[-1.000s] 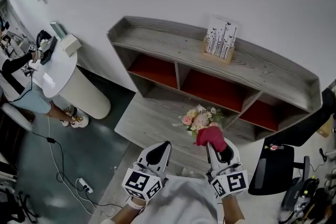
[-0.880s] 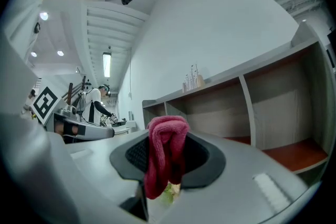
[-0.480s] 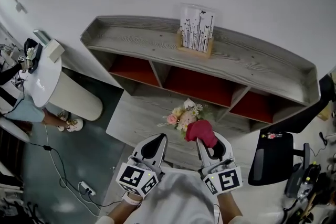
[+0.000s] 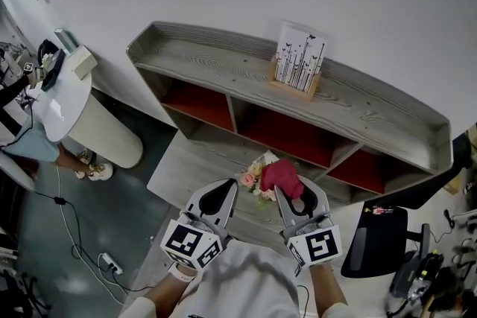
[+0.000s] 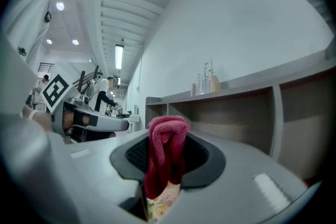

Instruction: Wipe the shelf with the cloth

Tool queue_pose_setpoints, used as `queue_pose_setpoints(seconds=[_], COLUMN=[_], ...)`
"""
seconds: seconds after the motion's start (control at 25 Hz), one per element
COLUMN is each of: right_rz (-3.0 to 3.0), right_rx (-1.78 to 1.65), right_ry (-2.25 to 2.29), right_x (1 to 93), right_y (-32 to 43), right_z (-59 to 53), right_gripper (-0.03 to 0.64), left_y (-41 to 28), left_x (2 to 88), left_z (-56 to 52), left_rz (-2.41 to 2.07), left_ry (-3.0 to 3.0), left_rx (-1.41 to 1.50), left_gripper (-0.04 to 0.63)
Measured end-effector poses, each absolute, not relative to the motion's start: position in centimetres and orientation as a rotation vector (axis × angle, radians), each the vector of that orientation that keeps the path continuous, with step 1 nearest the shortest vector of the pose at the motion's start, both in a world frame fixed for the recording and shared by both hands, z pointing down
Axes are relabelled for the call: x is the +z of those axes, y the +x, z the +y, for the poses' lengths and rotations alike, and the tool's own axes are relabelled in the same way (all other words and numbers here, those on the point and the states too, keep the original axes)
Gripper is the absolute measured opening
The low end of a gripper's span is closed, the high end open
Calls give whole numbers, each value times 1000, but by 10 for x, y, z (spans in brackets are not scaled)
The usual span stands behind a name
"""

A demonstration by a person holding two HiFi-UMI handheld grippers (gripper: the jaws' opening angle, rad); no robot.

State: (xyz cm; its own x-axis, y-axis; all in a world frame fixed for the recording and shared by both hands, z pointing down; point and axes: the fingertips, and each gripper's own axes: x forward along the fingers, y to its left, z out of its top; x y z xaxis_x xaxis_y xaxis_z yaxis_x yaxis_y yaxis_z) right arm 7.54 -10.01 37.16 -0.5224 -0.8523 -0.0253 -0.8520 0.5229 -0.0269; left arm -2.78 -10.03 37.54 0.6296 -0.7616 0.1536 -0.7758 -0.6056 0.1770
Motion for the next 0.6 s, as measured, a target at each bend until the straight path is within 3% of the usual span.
queue_pose_setpoints(seconds=[0.6], right_rz=[2729], right_rx=[317], right_ry=[-1544], right_x=[341], right_y=[42], right_z=[-206], right_gripper=[130], left_y=[-48], left_x=[371], left_z=[-139], left_rz=[-1318], left_ry=[2598], left_rx=[104], left_gripper=[6])
